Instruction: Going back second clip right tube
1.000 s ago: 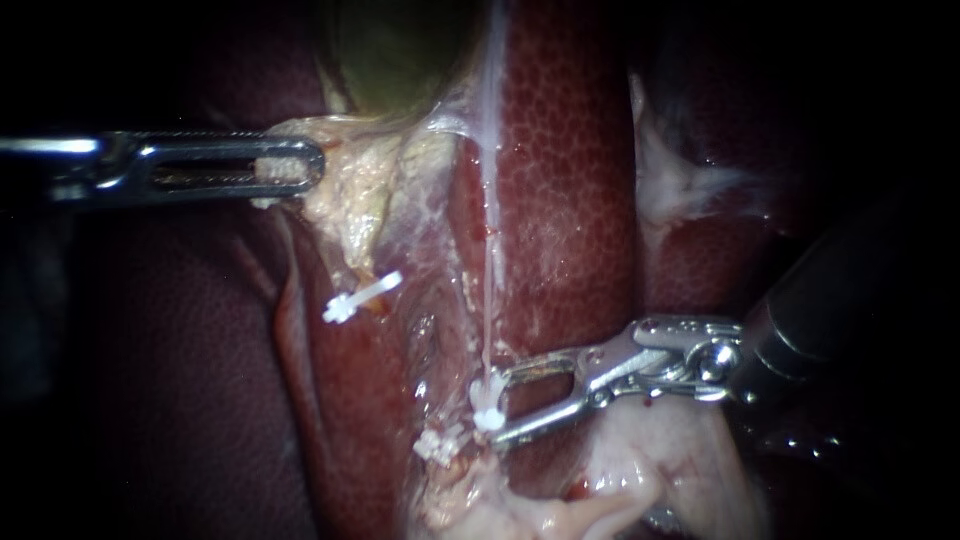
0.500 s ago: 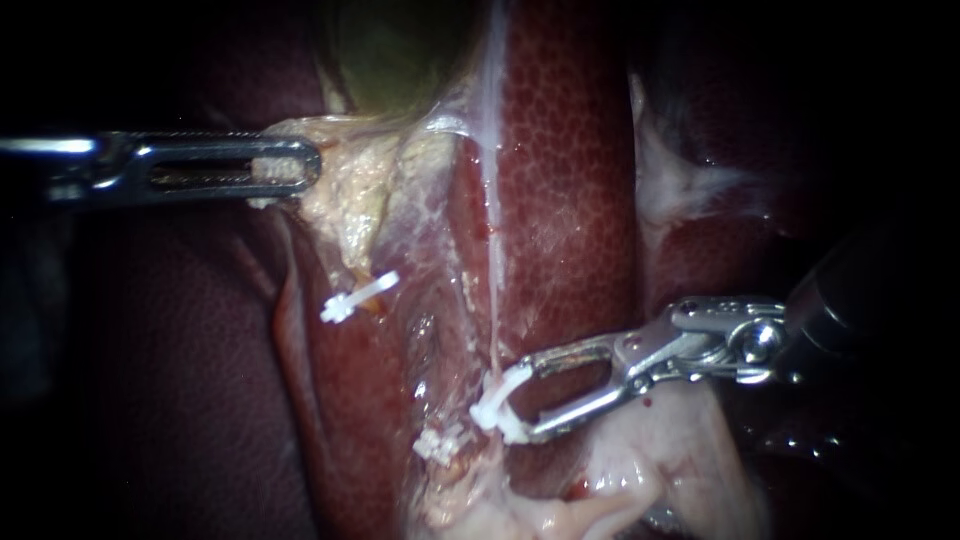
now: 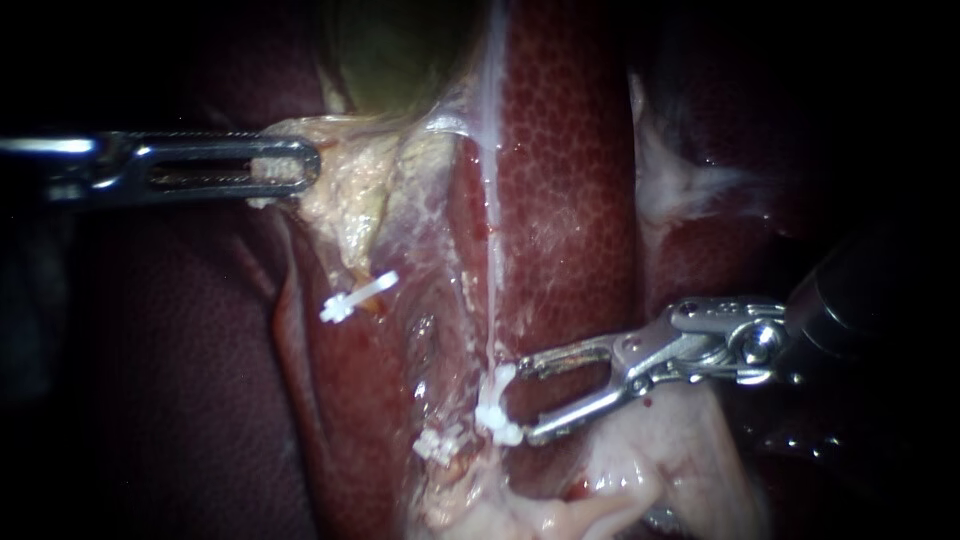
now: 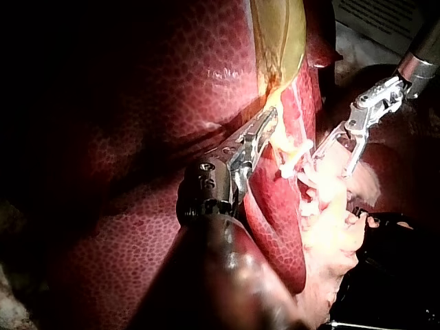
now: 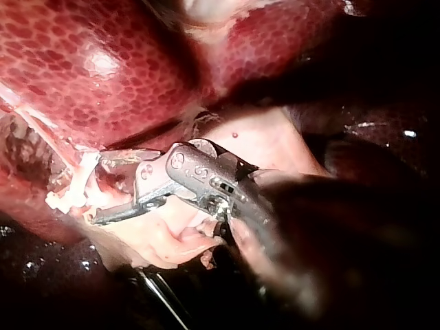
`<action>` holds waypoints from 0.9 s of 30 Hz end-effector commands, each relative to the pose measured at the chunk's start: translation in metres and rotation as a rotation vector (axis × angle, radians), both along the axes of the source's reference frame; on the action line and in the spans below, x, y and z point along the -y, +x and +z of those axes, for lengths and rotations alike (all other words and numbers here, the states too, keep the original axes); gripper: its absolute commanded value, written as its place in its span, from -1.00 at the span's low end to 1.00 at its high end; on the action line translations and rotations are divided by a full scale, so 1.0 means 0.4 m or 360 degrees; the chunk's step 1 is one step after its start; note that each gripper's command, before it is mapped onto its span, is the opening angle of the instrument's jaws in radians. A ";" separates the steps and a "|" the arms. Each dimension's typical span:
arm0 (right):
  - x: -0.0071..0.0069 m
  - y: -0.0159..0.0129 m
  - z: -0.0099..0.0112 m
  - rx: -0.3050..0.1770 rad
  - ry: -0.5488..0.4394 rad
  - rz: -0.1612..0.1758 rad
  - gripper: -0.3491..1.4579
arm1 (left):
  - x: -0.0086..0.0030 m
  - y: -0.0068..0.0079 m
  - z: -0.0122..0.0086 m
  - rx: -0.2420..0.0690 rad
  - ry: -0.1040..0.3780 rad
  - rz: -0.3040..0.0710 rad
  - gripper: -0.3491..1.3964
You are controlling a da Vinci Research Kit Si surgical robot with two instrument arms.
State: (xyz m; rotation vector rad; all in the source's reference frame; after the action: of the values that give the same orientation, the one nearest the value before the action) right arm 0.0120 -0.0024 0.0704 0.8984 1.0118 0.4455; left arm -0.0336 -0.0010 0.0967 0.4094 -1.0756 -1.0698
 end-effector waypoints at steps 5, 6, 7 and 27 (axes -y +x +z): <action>-0.0037 -0.0017 -0.0041 -0.0033 -0.0070 -0.0014 0.05 | 0.0001 0.0002 -0.0001 0.0001 0.0000 0.0001 -1.00; -0.0044 -0.0019 -0.0052 -0.0036 -0.0095 -0.0016 0.05 | 0.0001 0.0002 -0.0001 0.0001 0.0000 0.0001 -1.00; -0.0051 -0.0020 -0.0064 -0.0042 -0.0119 -0.0015 0.05 | 0.0001 0.0002 -0.0001 0.0001 0.0000 0.0001 -1.00; -0.0166 -0.0065 -0.0323 -0.0146 -0.0445 0.0033 0.05 | 0.0000 0.0002 0.0000 0.0001 0.0000 0.0001 -1.00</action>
State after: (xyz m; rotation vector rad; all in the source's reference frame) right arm 0.0092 0.0044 0.0573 0.6614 1.1364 0.2731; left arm -0.0335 -0.0010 0.0966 0.4099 -1.0761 -1.0691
